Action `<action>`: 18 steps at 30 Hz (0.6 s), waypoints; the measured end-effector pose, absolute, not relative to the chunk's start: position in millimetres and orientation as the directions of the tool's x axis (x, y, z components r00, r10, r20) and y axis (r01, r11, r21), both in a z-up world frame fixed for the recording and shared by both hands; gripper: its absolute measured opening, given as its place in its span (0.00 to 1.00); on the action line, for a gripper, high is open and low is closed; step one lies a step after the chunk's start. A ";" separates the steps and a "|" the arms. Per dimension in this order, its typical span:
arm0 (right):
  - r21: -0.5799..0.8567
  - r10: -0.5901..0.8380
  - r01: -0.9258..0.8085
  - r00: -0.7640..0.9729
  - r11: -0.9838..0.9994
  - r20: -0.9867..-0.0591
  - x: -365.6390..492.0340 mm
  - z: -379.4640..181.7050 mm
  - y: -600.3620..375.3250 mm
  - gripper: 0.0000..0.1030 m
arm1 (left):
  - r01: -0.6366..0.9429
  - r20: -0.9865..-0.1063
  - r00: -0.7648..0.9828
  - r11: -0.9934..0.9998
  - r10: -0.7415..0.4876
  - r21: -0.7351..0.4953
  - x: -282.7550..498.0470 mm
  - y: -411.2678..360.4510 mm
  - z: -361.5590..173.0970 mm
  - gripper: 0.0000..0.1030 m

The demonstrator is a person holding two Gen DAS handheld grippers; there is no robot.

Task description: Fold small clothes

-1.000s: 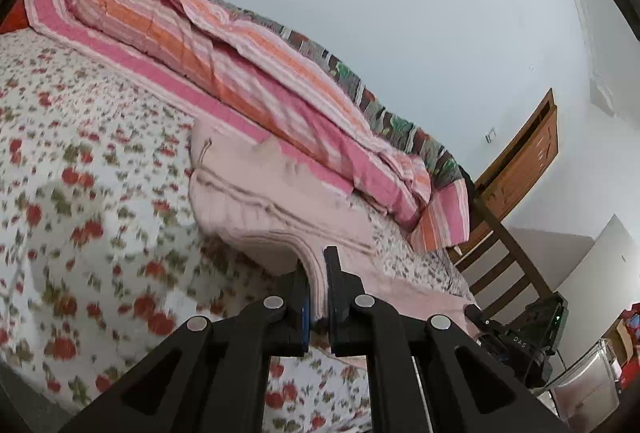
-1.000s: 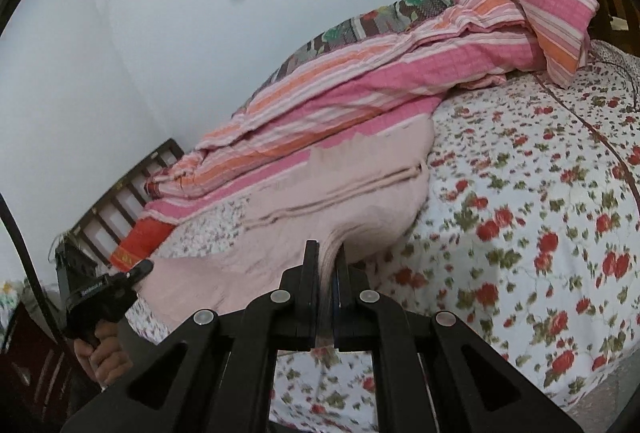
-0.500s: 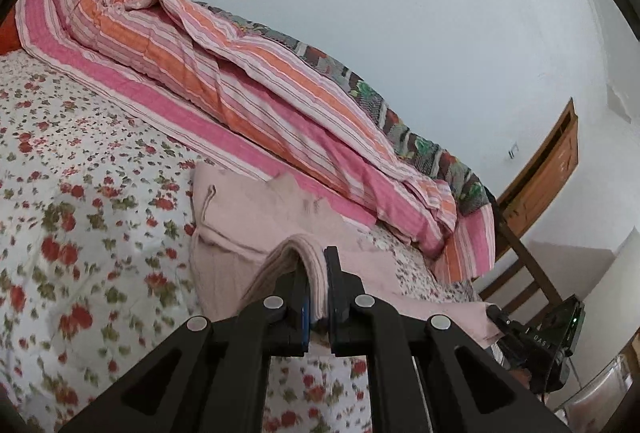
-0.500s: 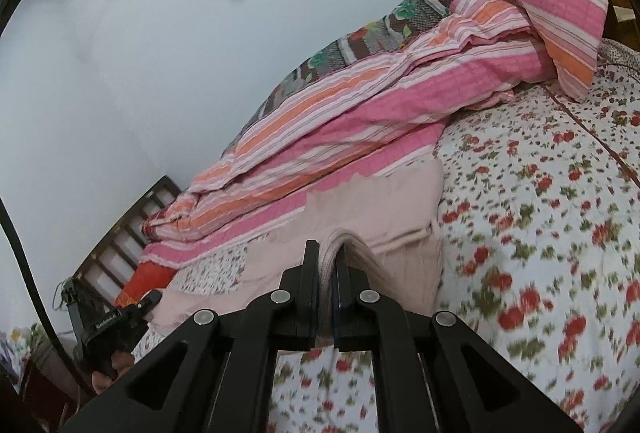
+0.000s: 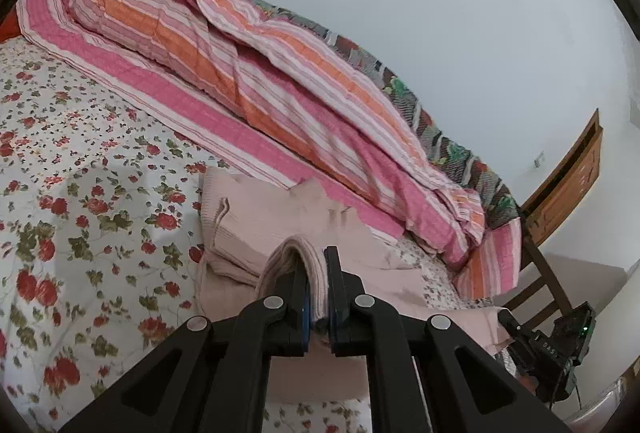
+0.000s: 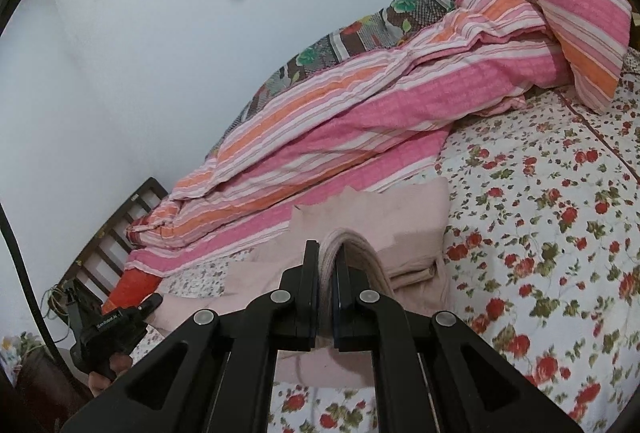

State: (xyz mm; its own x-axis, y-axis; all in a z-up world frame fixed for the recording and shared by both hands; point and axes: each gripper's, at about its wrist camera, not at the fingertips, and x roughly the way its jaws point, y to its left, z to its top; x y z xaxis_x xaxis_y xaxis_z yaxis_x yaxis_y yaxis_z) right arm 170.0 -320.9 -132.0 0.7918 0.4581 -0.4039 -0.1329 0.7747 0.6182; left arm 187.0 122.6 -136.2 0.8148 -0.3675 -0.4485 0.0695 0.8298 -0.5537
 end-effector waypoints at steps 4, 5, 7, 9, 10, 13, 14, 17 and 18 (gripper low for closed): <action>0.596 0.438 -0.111 0.786 0.795 -0.438 188.8 -139.0 -314.4 0.05 | 0.039 -0.477 0.808 0.839 -0.346 -0.542 206.8 120.8 -143.4 0.06; 0.595 0.437 -0.108 0.783 0.796 -0.443 192.6 -140.4 -313.9 0.05 | 0.033 -0.482 0.806 0.838 -0.345 -0.544 211.8 121.4 -145.0 0.06; 0.594 0.436 -0.101 0.777 0.798 -0.454 203.2 -144.0 -311.7 0.05 | 0.021 -0.490 0.801 0.834 -0.344 -0.551 221.3 122.4 -147.4 0.06; 0.595 0.435 -0.095 0.774 0.798 -0.460 211.7 -147.2 -310.0 0.05 | 0.010 -0.497 0.797 0.831 -0.343 -0.557 231.4 123.5 -150.1 0.06; 0.594 0.435 -0.094 0.772 0.799 -0.463 214.5 -148.1 -308.9 0.05 | 0.005 -0.500 0.796 0.829 -0.342 -0.559 235.8 123.7 -151.2 0.06; 0.594 0.436 -0.088 0.765 0.800 -0.474 228.7 -152.2 -307.0 0.05 | -0.005 -0.504 0.791 0.820 -0.347 -0.572 250.8 125.2 -154.8 0.06; 0.595 0.436 -0.086 0.764 0.799 -0.476 234.2 -153.3 -307.0 0.05 | -0.007 -0.505 0.790 0.818 -0.348 -0.575 256.3 125.1 -155.6 0.06; 0.598 0.433 -0.075 0.761 0.798 -0.483 254.5 -157.0 -309.1 0.05 | -0.017 -0.515 0.784 0.818 -0.346 -0.574 272.7 124.2 -158.2 0.06; 0.598 0.432 -0.071 0.760 0.799 -0.486 260.5 -157.9 -309.7 0.05 | -0.019 -0.518 0.782 0.818 -0.346 -0.575 279.6 123.9 -159.1 0.06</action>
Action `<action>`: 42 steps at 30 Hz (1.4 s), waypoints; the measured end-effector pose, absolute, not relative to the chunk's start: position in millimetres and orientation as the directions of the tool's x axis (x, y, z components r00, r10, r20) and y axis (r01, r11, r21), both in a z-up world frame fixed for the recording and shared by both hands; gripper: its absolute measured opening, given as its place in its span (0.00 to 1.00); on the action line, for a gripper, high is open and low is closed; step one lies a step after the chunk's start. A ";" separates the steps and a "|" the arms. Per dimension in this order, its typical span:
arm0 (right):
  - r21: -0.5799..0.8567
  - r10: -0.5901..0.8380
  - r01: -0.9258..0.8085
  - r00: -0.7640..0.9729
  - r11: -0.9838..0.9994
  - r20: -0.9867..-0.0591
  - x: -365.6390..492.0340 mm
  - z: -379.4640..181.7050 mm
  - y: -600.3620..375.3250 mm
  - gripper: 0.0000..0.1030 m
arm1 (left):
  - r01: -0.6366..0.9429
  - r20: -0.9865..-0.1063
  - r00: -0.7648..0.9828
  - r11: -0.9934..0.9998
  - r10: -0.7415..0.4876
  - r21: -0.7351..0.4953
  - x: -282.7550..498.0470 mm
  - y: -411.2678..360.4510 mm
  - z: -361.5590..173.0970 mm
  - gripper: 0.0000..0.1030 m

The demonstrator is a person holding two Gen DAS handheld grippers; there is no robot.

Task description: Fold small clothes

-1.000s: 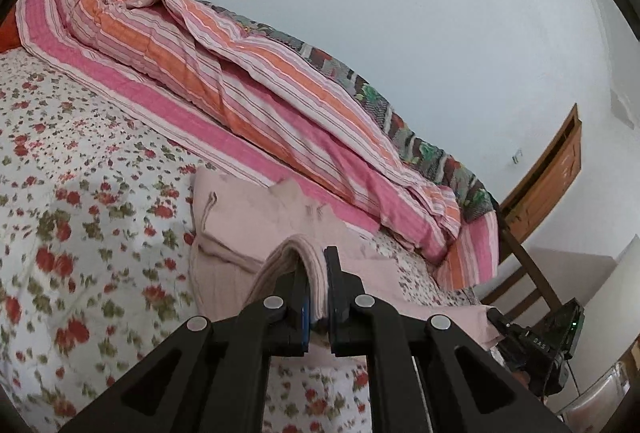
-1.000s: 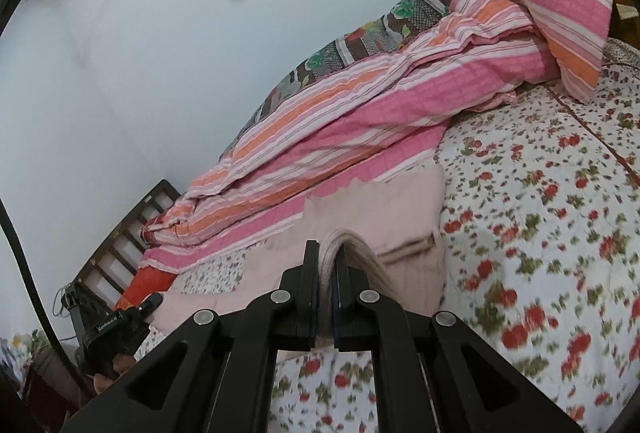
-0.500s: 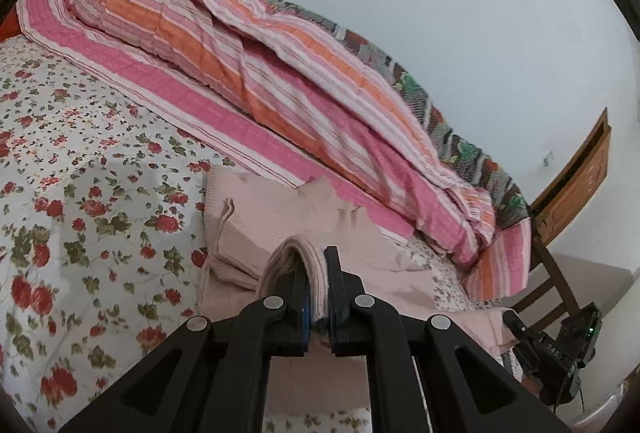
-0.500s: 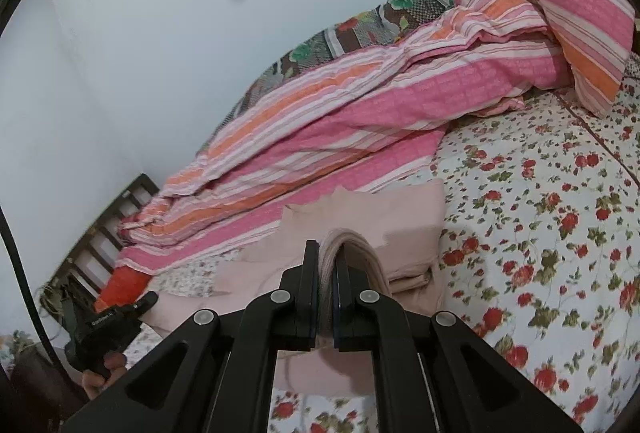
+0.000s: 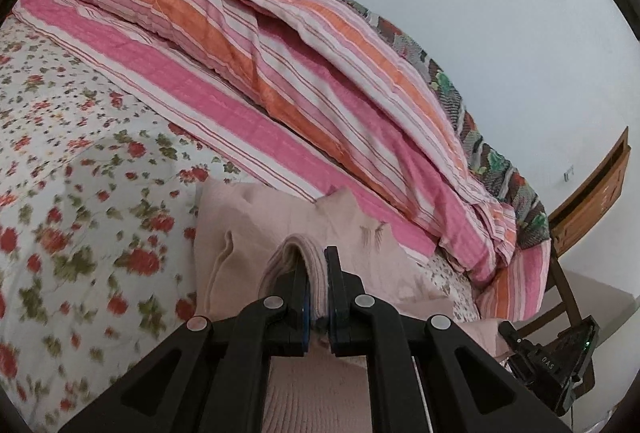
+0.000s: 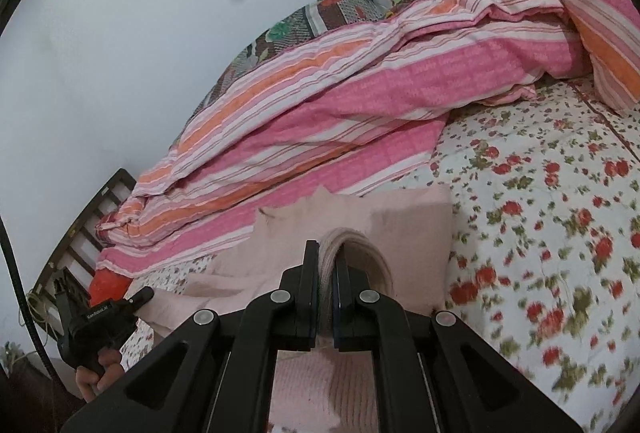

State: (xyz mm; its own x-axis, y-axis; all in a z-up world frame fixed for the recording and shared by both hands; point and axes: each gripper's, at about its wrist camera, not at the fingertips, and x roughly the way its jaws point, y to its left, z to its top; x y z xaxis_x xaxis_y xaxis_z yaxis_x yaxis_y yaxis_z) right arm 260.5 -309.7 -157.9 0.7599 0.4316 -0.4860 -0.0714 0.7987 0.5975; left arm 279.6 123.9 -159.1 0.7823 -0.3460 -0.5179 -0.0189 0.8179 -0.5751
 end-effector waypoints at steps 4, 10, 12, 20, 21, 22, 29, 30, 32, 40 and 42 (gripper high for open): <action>0.589 0.418 -0.050 0.753 0.807 -0.508 288.3 -165.6 -309.1 0.05 | -0.027 -0.532 0.777 0.826 -0.337 -0.563 308.7 118.8 -161.2 0.06; 0.544 0.355 0.042 0.715 0.838 -0.602 333.1 -190.3 -299.7 0.10 | -0.060 -0.589 0.734 0.832 -0.338 -0.552 347.1 113.5 -172.7 0.07; 0.536 0.341 0.078 0.692 0.841 -0.636 345.2 -200.9 -298.8 0.20 | -0.087 -0.616 0.716 0.833 -0.329 -0.546 354.9 114.8 -177.8 0.16; 0.538 0.353 0.063 0.690 0.841 -0.632 331.0 -202.9 -306.7 0.42 | -0.089 -0.571 0.758 0.818 -0.314 -0.568 344.0 129.3 -178.7 0.58; 0.510 0.336 0.053 0.693 0.858 -0.638 323.8 -199.2 -306.5 0.42 | -0.094 -0.578 0.755 0.822 -0.309 -0.561 341.0 129.7 -178.6 0.58; 0.494 0.329 0.042 0.696 0.869 -0.638 317.9 -196.6 -306.3 0.42 | -0.090 -0.581 0.752 0.825 -0.310 -0.557 337.9 129.4 -178.9 0.58; 0.338 0.277 -0.052 0.696 0.940 -0.663 255.8 -188.0 -304.3 0.47 | -0.057 -0.611 0.737 0.873 -0.291 -0.484 295.9 124.5 -180.6 0.62; 0.333 0.281 -0.061 0.690 0.941 -0.667 248.7 -188.6 -304.4 0.47 | -0.058 -0.616 0.734 0.877 -0.286 -0.476 286.3 123.7 -181.9 0.62; 0.334 0.284 -0.062 0.686 0.940 -0.670 231.8 -190.8 -307.5 0.47 | -0.046 -0.617 0.730 0.880 -0.293 -0.472 266.6 121.7 -185.0 0.62; 0.447 0.388 -0.073 0.629 0.892 -0.673 183.0 -215.4 -307.7 0.48 | 0.027 -0.561 0.742 0.853 -0.367 -0.522 184.7 117.8 -203.4 0.64; 0.473 0.423 -0.084 0.602 0.877 -0.677 182.0 -221.8 -301.5 0.48 | 0.029 -0.580 0.720 0.851 -0.382 -0.524 180.3 112.4 -210.6 0.64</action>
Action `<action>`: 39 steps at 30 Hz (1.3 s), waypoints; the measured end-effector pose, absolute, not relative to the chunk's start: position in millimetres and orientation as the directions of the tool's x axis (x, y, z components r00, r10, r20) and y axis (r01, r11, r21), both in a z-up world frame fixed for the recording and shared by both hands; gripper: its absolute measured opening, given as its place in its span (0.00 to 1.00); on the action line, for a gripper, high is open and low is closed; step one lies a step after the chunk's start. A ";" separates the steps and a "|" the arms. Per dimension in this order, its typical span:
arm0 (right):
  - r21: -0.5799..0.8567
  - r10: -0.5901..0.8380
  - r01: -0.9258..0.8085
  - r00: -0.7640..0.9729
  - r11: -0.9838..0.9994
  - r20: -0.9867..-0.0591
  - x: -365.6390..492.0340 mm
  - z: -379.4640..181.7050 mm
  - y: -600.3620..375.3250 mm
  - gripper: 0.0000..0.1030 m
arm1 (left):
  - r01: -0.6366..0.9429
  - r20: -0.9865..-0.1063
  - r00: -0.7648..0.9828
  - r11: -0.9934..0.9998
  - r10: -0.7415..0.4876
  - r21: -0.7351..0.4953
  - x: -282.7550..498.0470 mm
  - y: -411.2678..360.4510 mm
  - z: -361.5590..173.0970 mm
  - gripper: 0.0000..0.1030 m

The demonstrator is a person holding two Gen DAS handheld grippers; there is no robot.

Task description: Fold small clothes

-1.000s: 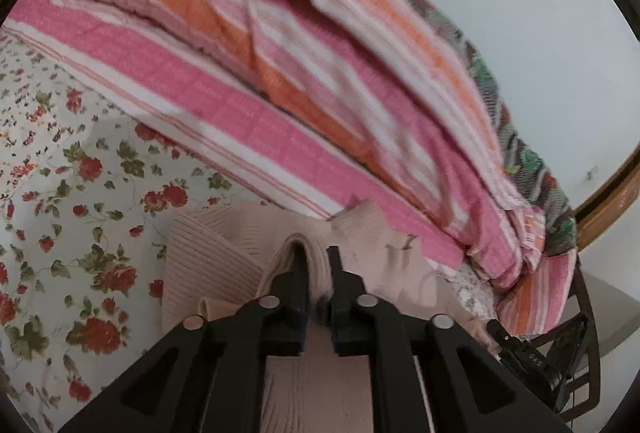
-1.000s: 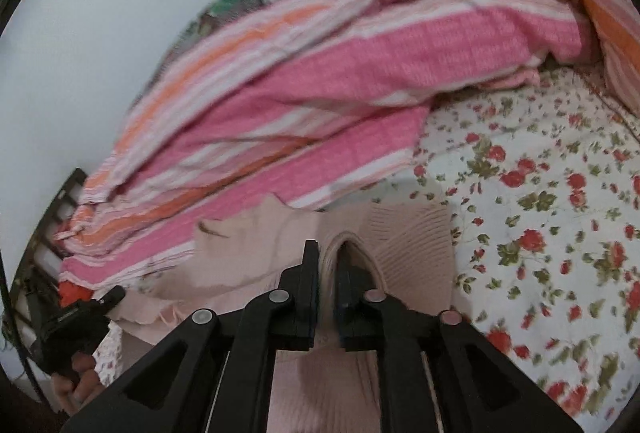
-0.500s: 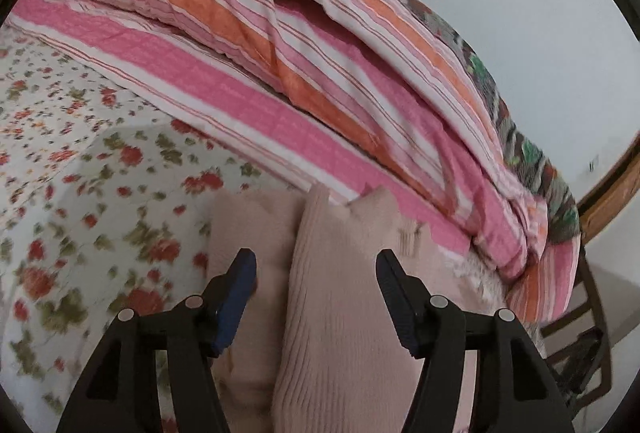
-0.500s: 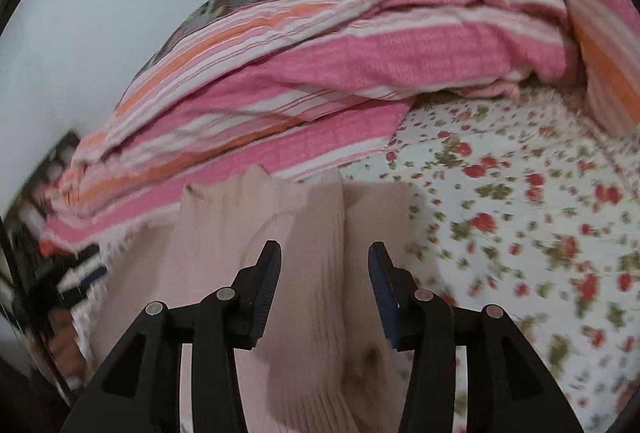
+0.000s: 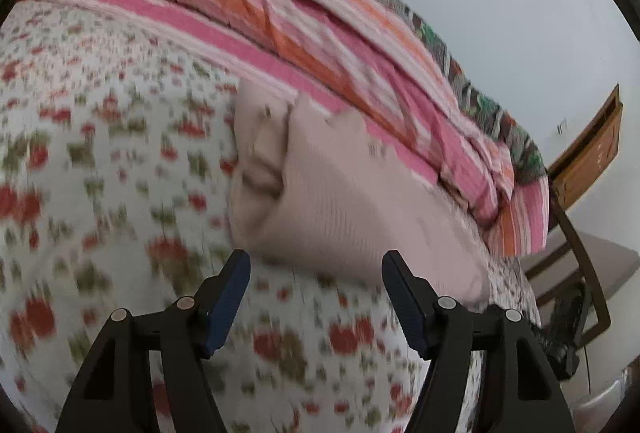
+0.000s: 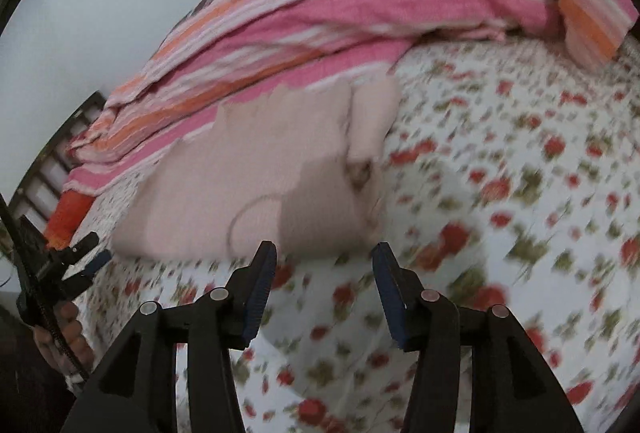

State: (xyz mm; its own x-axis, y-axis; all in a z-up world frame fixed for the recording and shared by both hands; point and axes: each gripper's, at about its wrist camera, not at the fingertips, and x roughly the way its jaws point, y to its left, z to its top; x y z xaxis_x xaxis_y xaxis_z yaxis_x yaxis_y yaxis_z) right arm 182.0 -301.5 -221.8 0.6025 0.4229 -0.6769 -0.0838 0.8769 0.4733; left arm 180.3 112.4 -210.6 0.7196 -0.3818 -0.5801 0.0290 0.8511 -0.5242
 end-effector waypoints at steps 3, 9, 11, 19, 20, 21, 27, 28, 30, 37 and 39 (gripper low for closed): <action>0.510 0.465 -0.105 0.595 0.854 -0.655 182.9 -227.2 -292.2 0.48 | 0.005 -0.572 0.702 0.806 -0.425 -0.592 183.0 111.6 -224.4 0.64; 0.664 0.540 -0.038 0.618 0.746 -0.572 200.6 -245.7 -297.9 0.51 | -0.041 -0.534 0.734 0.758 -0.420 -0.651 208.1 114.4 -228.9 0.65; 0.688 0.539 -0.005 0.625 0.726 -0.564 207.8 -248.4 -300.2 0.51 | -0.050 -0.548 0.728 0.765 -0.412 -0.642 219.9 111.2 -228.6 0.62; 0.646 0.461 0.096 0.623 0.757 -0.632 240.9 -247.8 -296.8 0.09 | -0.123 -0.568 0.741 0.759 -0.358 -0.639 234.9 120.1 -233.6 0.12; 0.646 0.467 0.089 0.618 0.758 -0.633 242.6 -248.0 -296.8 0.09 | -0.115 -0.565 0.739 0.758 -0.367 -0.642 234.2 120.6 -233.0 0.11; 0.643 0.467 0.081 0.620 0.761 -0.630 242.3 -246.4 -297.3 0.09 | -0.106 -0.559 0.744 0.762 -0.366 -0.639 231.5 120.8 -230.7 0.10; 0.669 0.478 0.071 0.644 0.740 -0.597 218.7 -232.2 -310.0 0.08 | -0.065 -0.550 0.757 0.797 -0.353 -0.601 206.8 114.9 -213.1 0.09; 0.668 0.481 0.063 0.644 0.742 -0.595 213.0 -229.6 -310.7 0.08 | -0.059 -0.551 0.758 0.804 -0.349 -0.591 201.9 113.5 -210.7 0.09; 0.663 0.483 0.055 0.640 0.747 -0.597 201.7 -226.8 -312.3 0.08 | -0.044 -0.550 0.759 0.815 -0.349 -0.577 188.3 110.9 -207.6 0.10; 0.665 0.505 0.026 0.629 0.746 -0.591 153.5 -224.1 -323.4 0.08 | -0.032 -0.554 0.752 0.818 -0.359 -0.574 140.4 107.3 -211.0 0.10; 0.660 0.504 0.019 0.629 0.751 -0.592 138.0 -226.0 -326.7 0.08 | -0.030 -0.553 0.751 0.818 -0.361 -0.574 127.9 104.6 -212.9 0.10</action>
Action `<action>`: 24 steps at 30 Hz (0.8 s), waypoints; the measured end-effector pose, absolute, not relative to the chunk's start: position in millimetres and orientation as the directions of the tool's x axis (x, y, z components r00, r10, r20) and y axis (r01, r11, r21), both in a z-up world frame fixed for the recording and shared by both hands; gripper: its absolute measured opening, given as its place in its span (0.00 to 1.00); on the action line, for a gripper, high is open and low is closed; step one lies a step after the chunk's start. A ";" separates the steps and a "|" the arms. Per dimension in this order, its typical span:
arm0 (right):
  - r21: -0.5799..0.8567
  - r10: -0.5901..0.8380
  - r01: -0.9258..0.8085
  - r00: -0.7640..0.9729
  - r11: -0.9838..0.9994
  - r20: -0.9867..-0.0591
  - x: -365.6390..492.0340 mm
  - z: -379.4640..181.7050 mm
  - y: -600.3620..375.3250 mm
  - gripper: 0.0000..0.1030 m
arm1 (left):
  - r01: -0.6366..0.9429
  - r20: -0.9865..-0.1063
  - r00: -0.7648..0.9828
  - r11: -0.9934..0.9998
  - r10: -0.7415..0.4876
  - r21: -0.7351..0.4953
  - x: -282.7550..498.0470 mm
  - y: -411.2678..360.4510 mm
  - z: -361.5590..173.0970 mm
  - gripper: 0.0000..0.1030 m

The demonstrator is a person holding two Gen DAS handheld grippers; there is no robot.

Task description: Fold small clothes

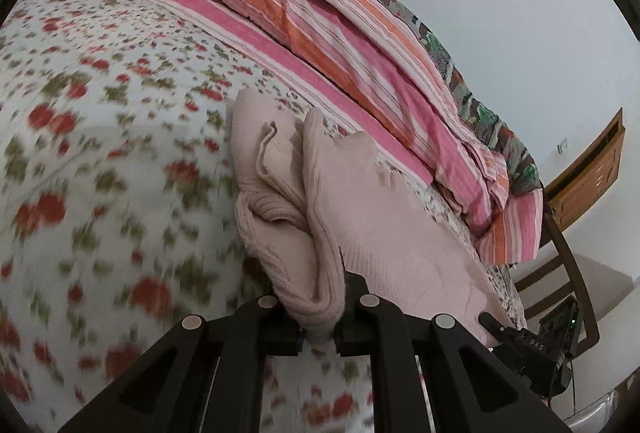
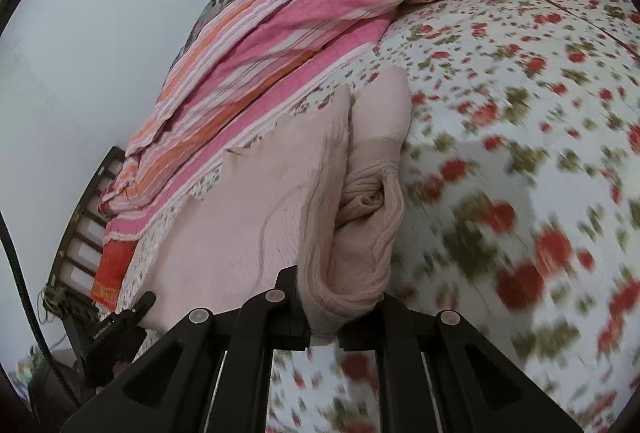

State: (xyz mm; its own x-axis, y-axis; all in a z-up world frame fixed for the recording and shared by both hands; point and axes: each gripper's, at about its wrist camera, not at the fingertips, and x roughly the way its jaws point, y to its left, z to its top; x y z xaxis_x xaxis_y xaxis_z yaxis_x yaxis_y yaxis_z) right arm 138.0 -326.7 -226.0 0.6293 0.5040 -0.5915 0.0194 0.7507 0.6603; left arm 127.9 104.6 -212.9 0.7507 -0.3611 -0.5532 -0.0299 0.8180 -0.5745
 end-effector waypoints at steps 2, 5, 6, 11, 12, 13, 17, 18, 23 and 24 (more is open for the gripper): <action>0.655 0.502 0.013 0.630 0.755 -0.592 125.0 -227.1 -328.4 0.08 | -0.027 -0.557 0.749 0.824 -0.359 -0.566 117.6 103.4 -213.9 0.10; 0.643 0.497 0.001 0.633 0.766 -0.593 104.7 -226.4 -330.1 0.08 | -0.018 -0.562 0.743 0.828 -0.364 -0.560 105.8 102.3 -214.1 0.10; 0.634 0.491 -0.003 0.634 0.774 -0.597 101.3 -226.4 -329.7 0.08 | -0.017 -0.564 0.741 0.829 -0.366 -0.560 103.4 101.8 -214.3 0.10; 0.578 0.478 -0.042 0.612 0.815 -0.630 94.3 -231.6 -326.3 0.19 | -0.030 -0.609 0.716 0.856 -0.342 -0.516 103.6 101.9 -212.8 0.34; 0.561 0.463 -0.049 0.625 0.826 -0.628 92.3 -229.1 -328.8 0.23 | -0.033 -0.617 0.718 0.870 -0.322 -0.492 103.2 103.5 -209.8 0.36; 0.537 0.440 -0.052 0.641 0.842 -0.629 90.2 -225.5 -331.9 0.30 | -0.036 -0.616 0.728 0.882 -0.300 -0.471 101.4 106.1 -206.2 0.36; 0.443 0.336 -0.046 0.722 0.895 -0.605 89.9 -202.6 -347.3 0.40 | -0.020 -0.560 0.794 0.911 -0.236 -0.413 101.9 117.4 -183.2 0.60; 0.432 0.320 -0.042 0.736 0.901 -0.596 95.6 -195.9 -350.6 0.40 | -0.007 -0.549 0.801 0.913 -0.238 -0.407 105.7 117.1 -178.7 0.60; 0.401 0.290 -0.043 0.760 0.915 -0.582 140.8 -179.9 -347.0 0.40 | 0.030 -0.577 0.782 0.939 -0.236 -0.343 150.7 99.9 -163.0 0.59; 0.389 0.283 -0.038 0.752 0.920 -0.595 153.2 -180.6 -343.5 0.40 | 0.040 -0.586 0.775 0.943 -0.237 -0.329 161.3 95.2 -161.3 0.59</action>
State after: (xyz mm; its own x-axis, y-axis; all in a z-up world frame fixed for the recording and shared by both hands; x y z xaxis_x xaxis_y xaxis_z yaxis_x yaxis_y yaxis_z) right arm 153.2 -343.5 -180.6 0.7521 0.2830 -0.5952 -0.0384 0.9204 0.3891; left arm 161.3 95.2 -161.3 0.7748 -0.2371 -0.5861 0.0397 0.9434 -0.3292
